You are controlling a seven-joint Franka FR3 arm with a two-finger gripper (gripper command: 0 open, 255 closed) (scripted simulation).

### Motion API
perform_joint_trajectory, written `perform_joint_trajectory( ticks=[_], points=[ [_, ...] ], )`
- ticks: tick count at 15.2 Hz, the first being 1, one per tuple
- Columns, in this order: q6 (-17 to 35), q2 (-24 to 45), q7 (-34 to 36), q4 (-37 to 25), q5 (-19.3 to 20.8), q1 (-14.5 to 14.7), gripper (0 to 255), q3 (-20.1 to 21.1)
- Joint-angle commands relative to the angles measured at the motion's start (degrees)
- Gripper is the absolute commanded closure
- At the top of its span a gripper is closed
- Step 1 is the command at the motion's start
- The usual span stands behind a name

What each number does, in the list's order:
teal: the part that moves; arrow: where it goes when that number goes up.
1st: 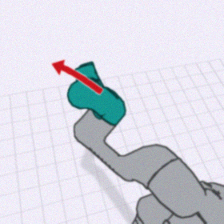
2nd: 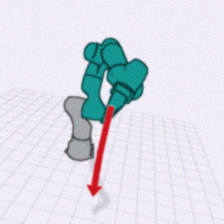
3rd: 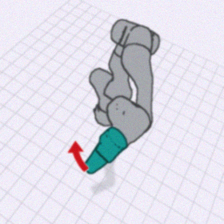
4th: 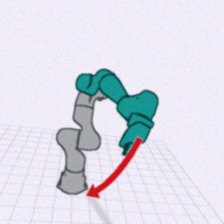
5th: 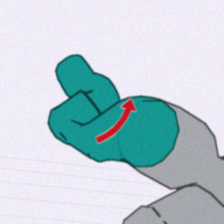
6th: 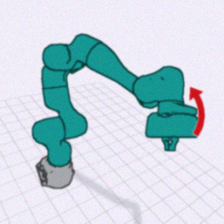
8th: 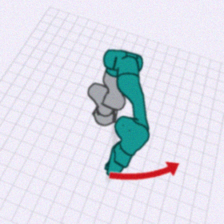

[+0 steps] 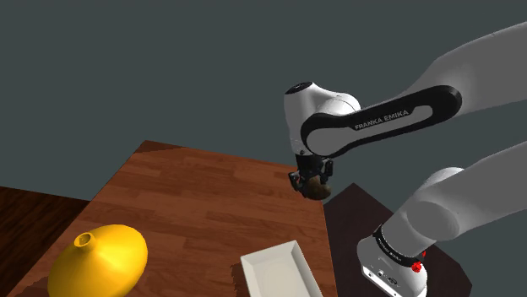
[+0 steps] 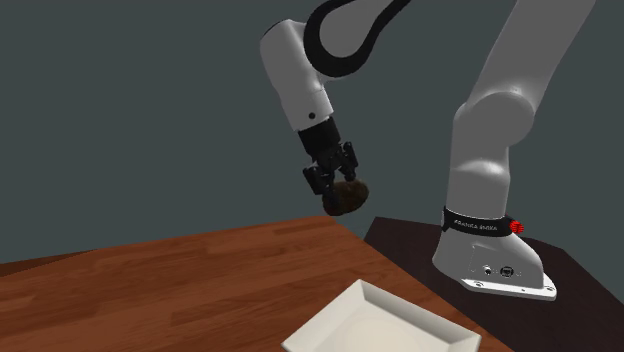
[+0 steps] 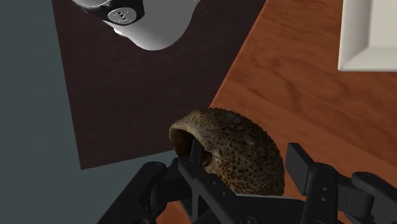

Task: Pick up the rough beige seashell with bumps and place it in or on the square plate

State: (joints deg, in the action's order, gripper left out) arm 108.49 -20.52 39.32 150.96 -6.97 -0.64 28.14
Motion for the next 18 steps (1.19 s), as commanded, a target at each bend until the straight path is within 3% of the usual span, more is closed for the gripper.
perform_joint_trajectory(
  ticks=[1, 10, 18],
  points=[
    [-0.9, -1.0, 2.4, 0.1, -2.6, 2.2, 255, 1.8],
    [-2.4, 1.5, 14.8, -4.9, -10.7, 9.3, 255, 10.9],
    [-1.5, 9.6, 28.0, -13.5, -12.5, 12.7, 255, 19.6]
  ],
)
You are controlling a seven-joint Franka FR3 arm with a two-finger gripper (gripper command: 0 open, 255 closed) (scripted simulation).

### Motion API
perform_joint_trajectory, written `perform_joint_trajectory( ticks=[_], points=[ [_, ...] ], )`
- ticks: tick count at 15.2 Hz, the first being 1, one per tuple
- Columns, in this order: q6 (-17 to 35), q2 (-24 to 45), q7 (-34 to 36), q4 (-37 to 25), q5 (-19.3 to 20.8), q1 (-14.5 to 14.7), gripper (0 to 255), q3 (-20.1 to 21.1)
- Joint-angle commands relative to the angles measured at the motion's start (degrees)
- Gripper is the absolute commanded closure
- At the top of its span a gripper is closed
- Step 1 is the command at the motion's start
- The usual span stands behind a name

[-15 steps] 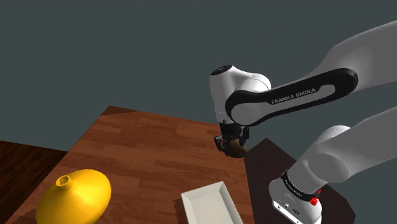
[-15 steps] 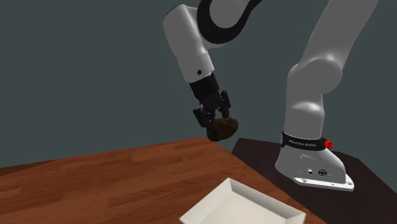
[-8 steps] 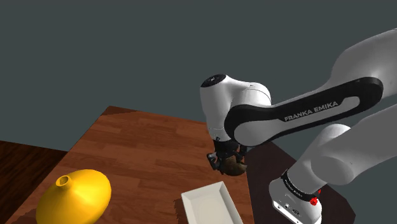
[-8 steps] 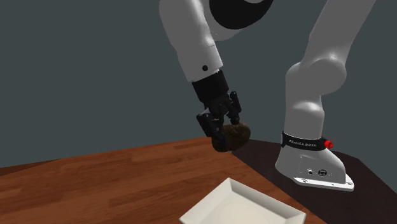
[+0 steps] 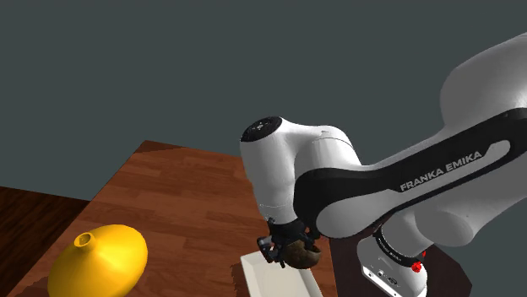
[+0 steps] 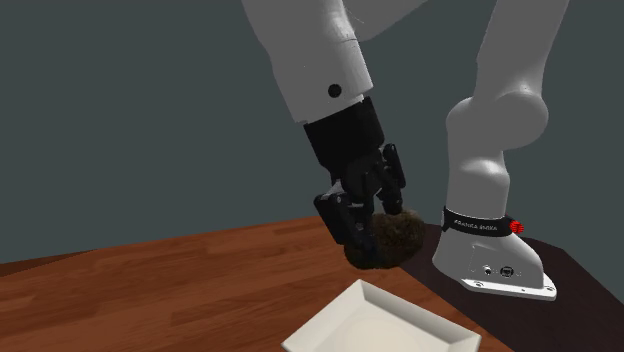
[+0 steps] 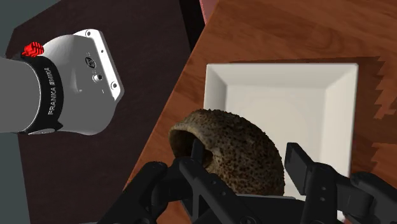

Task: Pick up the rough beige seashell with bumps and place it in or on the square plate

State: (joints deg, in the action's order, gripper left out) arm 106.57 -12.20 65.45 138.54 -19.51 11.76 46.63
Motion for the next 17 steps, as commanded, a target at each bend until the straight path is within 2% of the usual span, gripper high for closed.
perform_joint_trajectory(
  ticks=[1, 9, 17],
  points=[
    [0.7, 3.2, 4.3, -2.7, 0.4, 0.7, 255, 2.6],
    [8.2, 9.4, 6.5, -0.2, 3.7, 0.3, 255, 4.0],
    [15.7, 17.1, 10.0, 1.6, 9.0, 0.6, 255, 4.1]
  ],
)
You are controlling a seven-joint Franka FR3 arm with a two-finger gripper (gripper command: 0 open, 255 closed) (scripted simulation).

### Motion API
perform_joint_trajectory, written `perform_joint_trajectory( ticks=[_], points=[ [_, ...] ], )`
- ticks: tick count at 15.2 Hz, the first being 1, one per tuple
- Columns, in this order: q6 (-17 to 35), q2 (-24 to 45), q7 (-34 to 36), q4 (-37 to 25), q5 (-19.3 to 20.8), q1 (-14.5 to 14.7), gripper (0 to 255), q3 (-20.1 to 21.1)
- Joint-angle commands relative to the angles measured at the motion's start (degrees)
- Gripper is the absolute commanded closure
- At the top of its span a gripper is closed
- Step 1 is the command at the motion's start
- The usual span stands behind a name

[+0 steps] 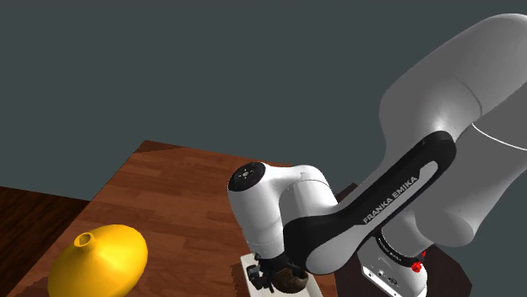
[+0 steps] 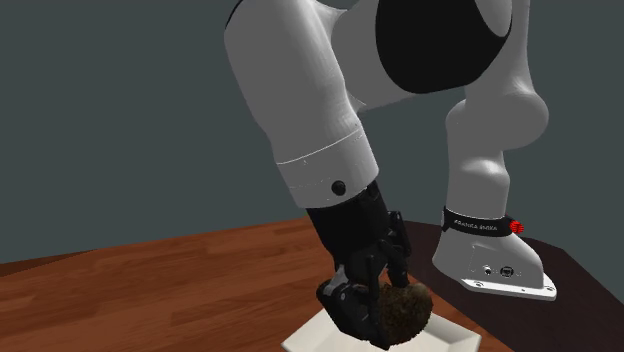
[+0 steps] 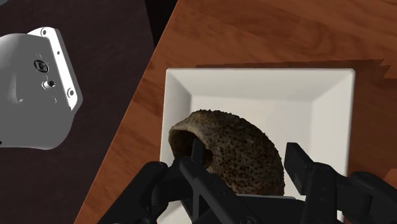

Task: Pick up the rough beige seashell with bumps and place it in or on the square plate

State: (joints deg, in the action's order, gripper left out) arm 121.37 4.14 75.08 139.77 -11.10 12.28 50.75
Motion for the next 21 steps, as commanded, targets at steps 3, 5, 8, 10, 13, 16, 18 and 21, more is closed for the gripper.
perform_joint_trajectory(
  ticks=[3, 5, 8, 10, 13, 16, 18, 21],
  points=[
    [1.5, 1.4, 0.7, 0.4, 1.1, 0.2, 255, -0.2],
    [1.5, 1.4, 0.7, 0.4, 1.1, 0.2, 255, -0.2],
    [1.5, 1.4, 0.7, 0.4, 1.1, 0.2, 255, -0.2],
    [1.5, 1.4, 0.7, 0.4, 1.1, 0.2, 0, -0.2],
    [1.5, 1.4, 0.7, 0.4, 1.1, 0.2, 0, -0.2],
    [-2.9, -1.0, -0.5, -2.1, -0.2, -0.5, 0, -0.2],
    [-6.7, -2.7, -1.3, -4.6, -0.9, -1.0, 0, -0.4],
    [-6.7, -2.7, -1.3, -4.6, -0.9, -1.0, 0, -0.4]
  ],
)
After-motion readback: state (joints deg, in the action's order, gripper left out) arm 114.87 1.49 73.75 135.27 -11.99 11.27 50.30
